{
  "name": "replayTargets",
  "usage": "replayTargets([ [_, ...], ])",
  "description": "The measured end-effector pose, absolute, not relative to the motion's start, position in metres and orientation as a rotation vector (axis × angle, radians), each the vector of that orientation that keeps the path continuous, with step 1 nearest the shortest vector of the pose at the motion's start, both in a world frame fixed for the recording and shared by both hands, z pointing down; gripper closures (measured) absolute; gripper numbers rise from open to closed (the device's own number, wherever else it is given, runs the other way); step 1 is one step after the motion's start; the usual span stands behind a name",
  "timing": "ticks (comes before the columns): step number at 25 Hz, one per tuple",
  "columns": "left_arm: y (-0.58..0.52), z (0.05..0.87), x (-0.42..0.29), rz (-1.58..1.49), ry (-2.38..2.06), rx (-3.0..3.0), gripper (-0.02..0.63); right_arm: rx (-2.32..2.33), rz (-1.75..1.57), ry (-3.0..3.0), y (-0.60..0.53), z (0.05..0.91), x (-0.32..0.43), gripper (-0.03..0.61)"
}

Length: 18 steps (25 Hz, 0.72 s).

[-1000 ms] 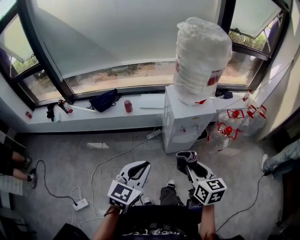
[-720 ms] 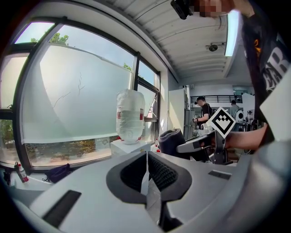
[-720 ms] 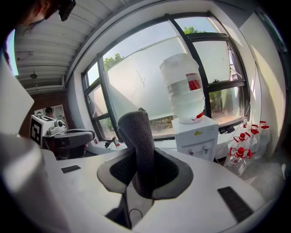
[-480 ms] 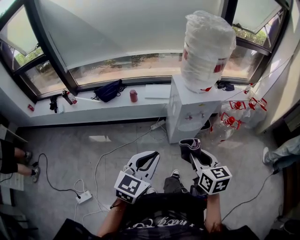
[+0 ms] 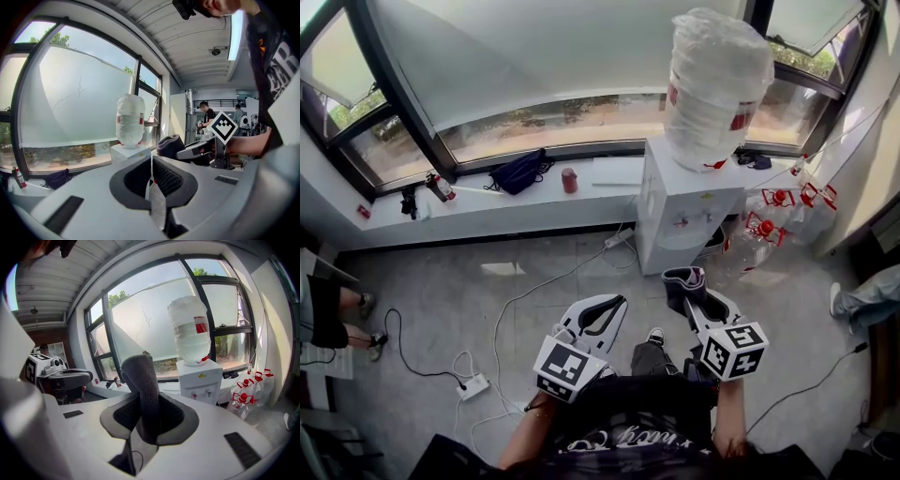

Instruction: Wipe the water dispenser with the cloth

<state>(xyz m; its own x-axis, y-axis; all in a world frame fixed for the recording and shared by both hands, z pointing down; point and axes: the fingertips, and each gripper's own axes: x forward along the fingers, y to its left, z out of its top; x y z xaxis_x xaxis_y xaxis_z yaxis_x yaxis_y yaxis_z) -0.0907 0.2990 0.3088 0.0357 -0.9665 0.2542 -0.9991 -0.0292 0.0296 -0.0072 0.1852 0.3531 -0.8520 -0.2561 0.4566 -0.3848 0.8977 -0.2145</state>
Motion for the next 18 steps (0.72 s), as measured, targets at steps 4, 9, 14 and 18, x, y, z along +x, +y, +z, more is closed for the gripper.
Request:
replayTargets([
  [4,0.298,0.309,-0.088,0.246,-2.033,2.111,0.594,0.478,0.420,-2.638,0.182,0.353,-0.004,0.472],
  [9,0.298,0.311,-0.085,0.256,-2.028,2.108,0.594,0.495,0.431,-2.639,0.179,0.353,0.001,0.472],
  [14,0.297,0.310,-0.085,0.259,-2.036,2.104,0.594,0.524,0.417,-2.632,0.171,0.352,0.010,0.472],
  [18,0.296,0.311,-0.085,0.249,-2.042,2.103,0.594,0.562,0.411,-2.627,0.161,0.353,0.021,0.472],
])
